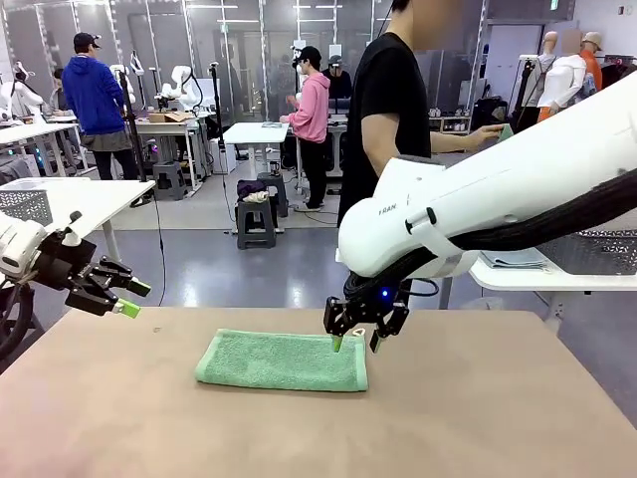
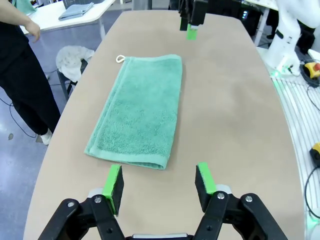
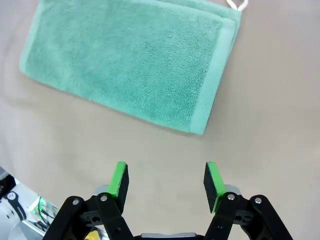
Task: Fold the towels and place them in the basket.
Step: When a person lays out a Towel with hook on the table, fold it in half twice.
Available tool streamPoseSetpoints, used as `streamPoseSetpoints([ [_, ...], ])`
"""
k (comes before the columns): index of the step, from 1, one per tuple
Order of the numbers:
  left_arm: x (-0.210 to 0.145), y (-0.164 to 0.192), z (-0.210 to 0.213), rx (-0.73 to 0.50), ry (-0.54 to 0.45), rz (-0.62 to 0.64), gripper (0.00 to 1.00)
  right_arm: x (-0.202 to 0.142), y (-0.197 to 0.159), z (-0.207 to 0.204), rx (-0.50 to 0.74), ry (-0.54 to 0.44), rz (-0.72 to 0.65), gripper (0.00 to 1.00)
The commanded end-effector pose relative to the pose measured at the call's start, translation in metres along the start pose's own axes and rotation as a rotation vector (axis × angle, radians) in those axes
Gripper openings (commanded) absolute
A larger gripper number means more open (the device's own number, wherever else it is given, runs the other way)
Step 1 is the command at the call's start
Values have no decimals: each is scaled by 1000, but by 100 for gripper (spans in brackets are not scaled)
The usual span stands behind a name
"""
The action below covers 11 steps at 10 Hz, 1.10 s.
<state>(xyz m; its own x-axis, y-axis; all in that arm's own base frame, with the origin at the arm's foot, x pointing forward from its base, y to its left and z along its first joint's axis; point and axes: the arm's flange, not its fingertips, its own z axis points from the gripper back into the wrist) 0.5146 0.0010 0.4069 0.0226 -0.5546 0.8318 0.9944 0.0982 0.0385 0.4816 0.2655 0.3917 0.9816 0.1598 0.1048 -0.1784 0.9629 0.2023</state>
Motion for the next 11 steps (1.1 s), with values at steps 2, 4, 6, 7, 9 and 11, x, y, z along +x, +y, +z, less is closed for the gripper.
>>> streamPoseSetpoints([
  [2,0,-2,1,2,-2,-12,73,24,-3,-26,-22,-31,-172,76],
  [4,0,-2,1,2,-2,-12,73,36,-13,-43,-47,-55,-204,76],
  [6,0,-2,1,2,-2,-12,73,45,-21,-57,-89,-88,-232,76],
  [7,0,-2,1,2,-2,-12,73,48,-23,-63,-98,-114,-240,76],
  [9,0,-2,1,2,-2,-12,73,59,-31,-78,-103,-136,-271,76],
  [11,0,-2,1,2,-2,-12,73,67,-32,-88,-106,-145,-289,76],
])
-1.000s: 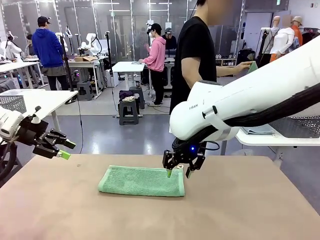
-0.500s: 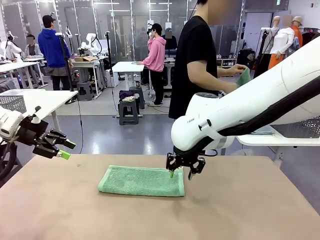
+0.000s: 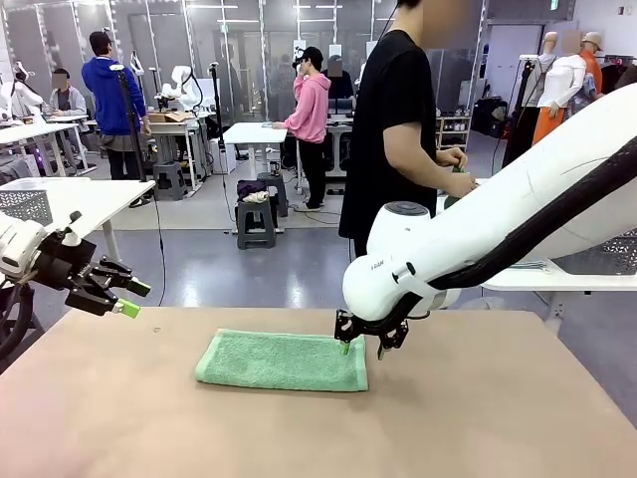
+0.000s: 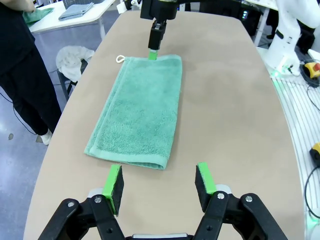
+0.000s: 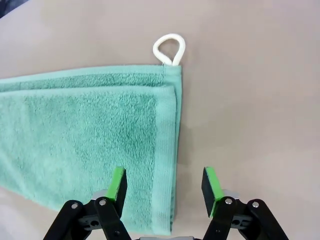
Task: Fold the towels and place them in the basket.
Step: When a person lays out a Towel with hook on the table, fold it in half twice.
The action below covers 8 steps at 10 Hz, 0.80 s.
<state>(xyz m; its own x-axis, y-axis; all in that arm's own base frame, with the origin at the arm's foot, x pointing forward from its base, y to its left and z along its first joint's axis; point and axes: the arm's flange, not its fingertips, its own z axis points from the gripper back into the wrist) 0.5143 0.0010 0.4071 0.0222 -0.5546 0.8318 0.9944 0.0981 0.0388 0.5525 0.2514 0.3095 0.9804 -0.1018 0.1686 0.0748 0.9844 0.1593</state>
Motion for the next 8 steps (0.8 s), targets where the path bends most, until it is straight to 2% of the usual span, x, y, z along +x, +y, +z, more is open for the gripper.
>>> streamPoseSetpoints([
  [1,0,-2,1,1,-2,-12,73,5,14,-7,-27,-38,-49,76],
  [3,0,-2,1,1,-2,-12,73,2,2,-5,0,-1,-8,76],
  [8,0,-2,1,1,-2,-12,73,1,9,-5,-28,-7,-24,76],
])
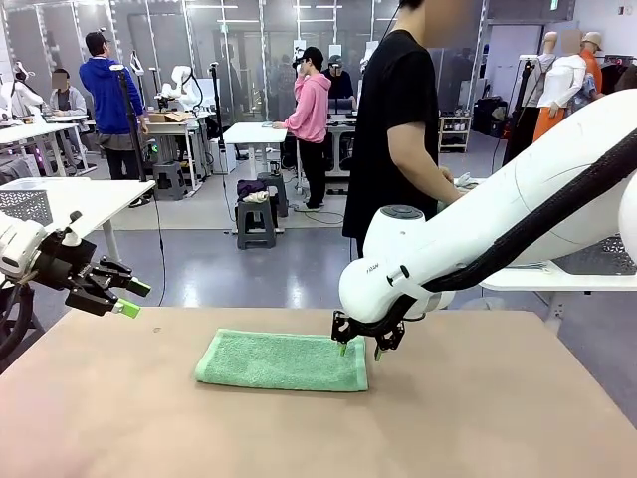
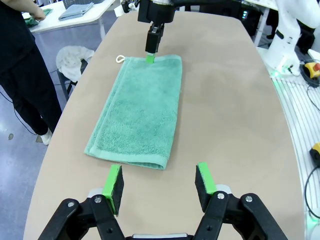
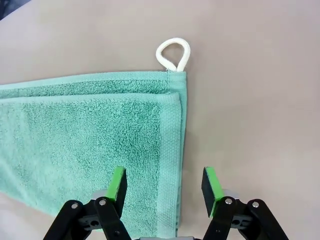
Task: Fold the towels and place them in the basket.
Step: When a person lays out a Towel with hook on the table, fold it in half twice.
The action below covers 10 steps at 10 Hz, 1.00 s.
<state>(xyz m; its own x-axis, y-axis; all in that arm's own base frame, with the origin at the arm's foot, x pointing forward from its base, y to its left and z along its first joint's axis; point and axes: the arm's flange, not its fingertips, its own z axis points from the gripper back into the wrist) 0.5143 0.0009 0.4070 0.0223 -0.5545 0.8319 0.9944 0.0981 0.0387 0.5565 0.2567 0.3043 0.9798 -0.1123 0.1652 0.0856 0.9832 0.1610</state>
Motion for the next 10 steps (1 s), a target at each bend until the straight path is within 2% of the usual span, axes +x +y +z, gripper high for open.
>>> streamPoseSetpoints([
  [1,0,-2,1,2,-2,-12,73,0,9,0,-40,-6,-24,76],
  [6,0,-2,1,2,-2,-12,73,3,25,-9,-99,-4,-49,76],
  [10,0,-2,1,2,-2,-12,73,2,25,-18,-94,2,-52,76],
])
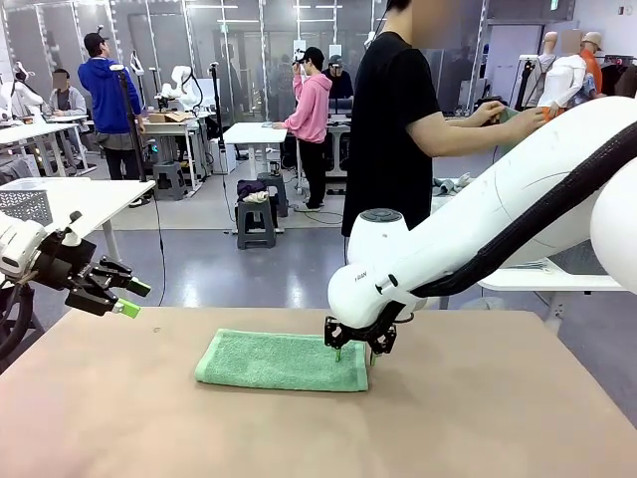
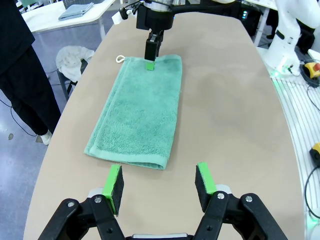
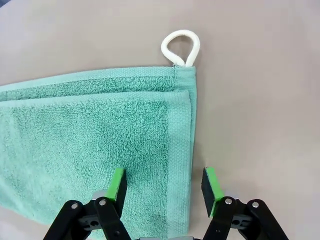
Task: Fold the towels and place them in the basket.
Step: When a person lays out a Towel with hook on the table, fold it in half twice.
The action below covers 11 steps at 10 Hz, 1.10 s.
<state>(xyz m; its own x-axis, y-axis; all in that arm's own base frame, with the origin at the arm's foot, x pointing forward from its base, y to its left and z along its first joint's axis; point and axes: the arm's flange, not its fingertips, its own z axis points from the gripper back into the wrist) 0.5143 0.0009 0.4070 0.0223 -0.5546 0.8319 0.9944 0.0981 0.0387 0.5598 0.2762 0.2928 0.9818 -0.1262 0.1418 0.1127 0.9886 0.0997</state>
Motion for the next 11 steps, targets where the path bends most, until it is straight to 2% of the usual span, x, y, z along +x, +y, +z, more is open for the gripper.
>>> streamPoseSetpoints([
  [1,0,-2,1,2,-2,-12,73,4,7,-5,-31,-23,-35,58],
  [2,0,-2,1,2,-2,-12,73,3,8,-6,-35,-17,-37,57],
  [3,0,-2,1,2,-2,-12,73,4,9,-5,-39,-15,-36,39],
  [4,0,-2,1,2,-2,-12,73,3,9,-6,-43,-10,-35,37],
  [5,0,-2,1,2,-2,-12,73,2,10,-7,-52,-7,-40,19],
  [6,0,-2,1,2,-2,-12,73,1,12,-9,-71,-11,-47,18],
  [7,0,-2,1,2,-2,-12,73,1,13,-10,-90,-9,-49,0],
  [11,0,-2,1,2,-2,-12,73,1,8,-7,-116,-4,-12,0],
])
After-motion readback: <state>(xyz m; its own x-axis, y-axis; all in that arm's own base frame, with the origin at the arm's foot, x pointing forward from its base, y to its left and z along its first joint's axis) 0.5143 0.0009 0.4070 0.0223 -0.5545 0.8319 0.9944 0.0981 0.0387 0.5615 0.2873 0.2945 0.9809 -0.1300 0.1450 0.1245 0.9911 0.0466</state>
